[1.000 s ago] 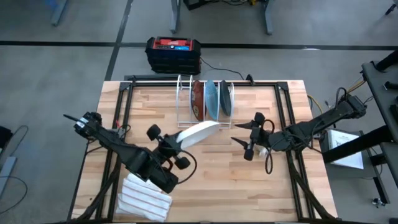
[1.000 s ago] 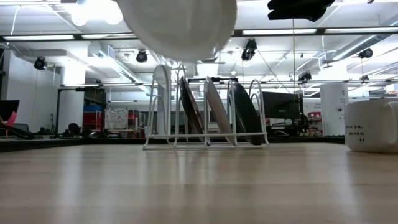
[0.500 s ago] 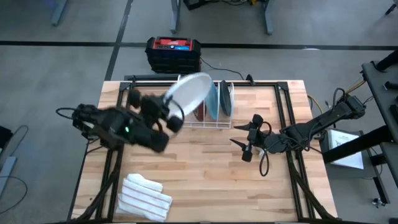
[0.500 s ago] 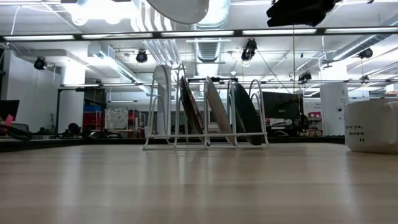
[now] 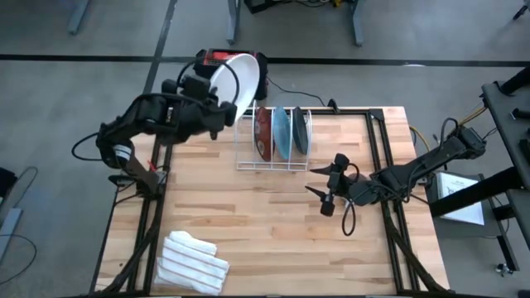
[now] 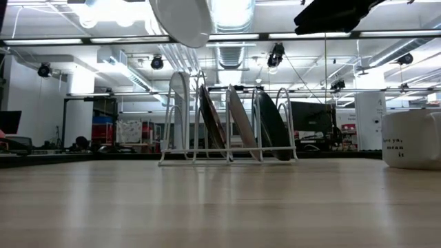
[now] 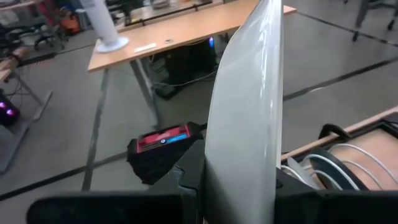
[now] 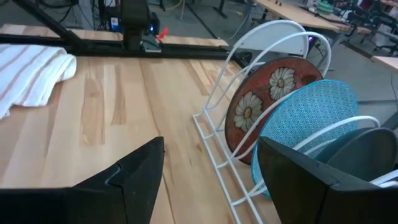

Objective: Sort dishes
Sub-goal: Put the white plate in the dish rack

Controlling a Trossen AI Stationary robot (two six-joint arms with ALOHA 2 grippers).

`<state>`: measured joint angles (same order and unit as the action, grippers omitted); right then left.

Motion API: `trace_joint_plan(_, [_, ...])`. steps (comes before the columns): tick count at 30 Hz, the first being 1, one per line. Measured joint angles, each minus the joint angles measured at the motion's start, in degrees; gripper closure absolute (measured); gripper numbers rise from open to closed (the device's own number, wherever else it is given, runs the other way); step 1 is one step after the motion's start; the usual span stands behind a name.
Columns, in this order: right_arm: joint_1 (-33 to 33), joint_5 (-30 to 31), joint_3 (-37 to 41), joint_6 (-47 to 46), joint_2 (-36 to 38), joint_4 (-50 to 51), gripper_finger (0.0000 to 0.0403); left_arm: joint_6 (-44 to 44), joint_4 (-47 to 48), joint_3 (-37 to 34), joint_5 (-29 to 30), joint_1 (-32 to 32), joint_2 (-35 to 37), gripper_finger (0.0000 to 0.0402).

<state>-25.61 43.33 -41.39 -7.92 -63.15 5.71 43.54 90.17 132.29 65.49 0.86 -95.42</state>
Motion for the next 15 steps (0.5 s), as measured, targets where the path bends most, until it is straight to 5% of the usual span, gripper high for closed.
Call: trace_joint_plan(15, [0.00,0.16,0.42,-0.72,-0.76,0.03,0.0162,2.41,-0.15,-0.09,1.99,-0.91,-2.71,0.0356])
